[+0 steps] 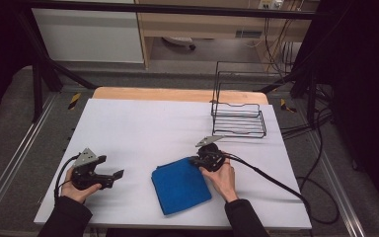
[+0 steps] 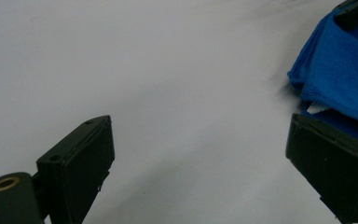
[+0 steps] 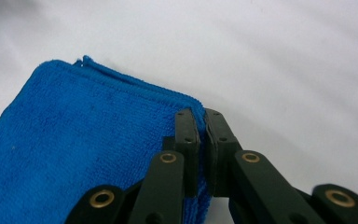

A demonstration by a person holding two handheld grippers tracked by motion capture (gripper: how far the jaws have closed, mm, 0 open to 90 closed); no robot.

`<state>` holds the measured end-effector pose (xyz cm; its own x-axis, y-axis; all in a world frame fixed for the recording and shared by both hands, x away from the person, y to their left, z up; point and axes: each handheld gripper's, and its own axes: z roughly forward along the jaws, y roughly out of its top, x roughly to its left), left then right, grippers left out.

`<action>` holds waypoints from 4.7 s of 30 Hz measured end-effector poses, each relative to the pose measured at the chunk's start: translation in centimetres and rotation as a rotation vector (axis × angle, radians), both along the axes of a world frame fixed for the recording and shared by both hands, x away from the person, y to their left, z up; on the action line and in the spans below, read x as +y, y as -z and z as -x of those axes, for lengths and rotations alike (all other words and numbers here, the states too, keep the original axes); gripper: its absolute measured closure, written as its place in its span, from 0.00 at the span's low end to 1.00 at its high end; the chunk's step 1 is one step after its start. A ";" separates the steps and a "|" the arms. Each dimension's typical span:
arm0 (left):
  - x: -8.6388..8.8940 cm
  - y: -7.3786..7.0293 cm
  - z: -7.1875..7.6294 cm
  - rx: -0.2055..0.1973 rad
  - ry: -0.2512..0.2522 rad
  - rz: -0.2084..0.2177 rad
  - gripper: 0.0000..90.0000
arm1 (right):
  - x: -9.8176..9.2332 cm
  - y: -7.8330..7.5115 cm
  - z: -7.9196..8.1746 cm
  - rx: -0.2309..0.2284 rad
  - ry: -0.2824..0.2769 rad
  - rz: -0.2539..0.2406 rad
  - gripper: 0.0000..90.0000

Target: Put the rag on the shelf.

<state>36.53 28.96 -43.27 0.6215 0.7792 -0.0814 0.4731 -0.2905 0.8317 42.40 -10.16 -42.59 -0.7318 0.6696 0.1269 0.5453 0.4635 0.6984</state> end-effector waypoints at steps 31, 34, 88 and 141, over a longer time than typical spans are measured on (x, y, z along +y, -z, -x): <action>-0.2 0.0 0.1 0.002 -0.005 -0.015 0.09 | -4.9 1.9 8.1 0.066 0.130 -0.022 0.65; -0.1 -0.1 0.1 0.002 -0.006 -0.014 0.09 | -4.7 2.1 8.3 0.088 0.138 -0.023 0.71; -15.2 -1.8 -1.6 0.100 0.173 -0.142 0.56 | -9.6 1.0 6.2 -0.032 0.257 -0.082 0.54; -16.7 -1.3 -4.1 0.160 0.120 -0.103 0.22 | -11.1 0.5 3.6 -0.096 0.224 -0.140 0.21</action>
<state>40.61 12.29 -41.92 0.6959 0.7097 -0.1096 0.5532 -0.4325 0.7120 38.78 -21.27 -43.04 -0.5809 0.7966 0.1671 0.5516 0.2344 0.8005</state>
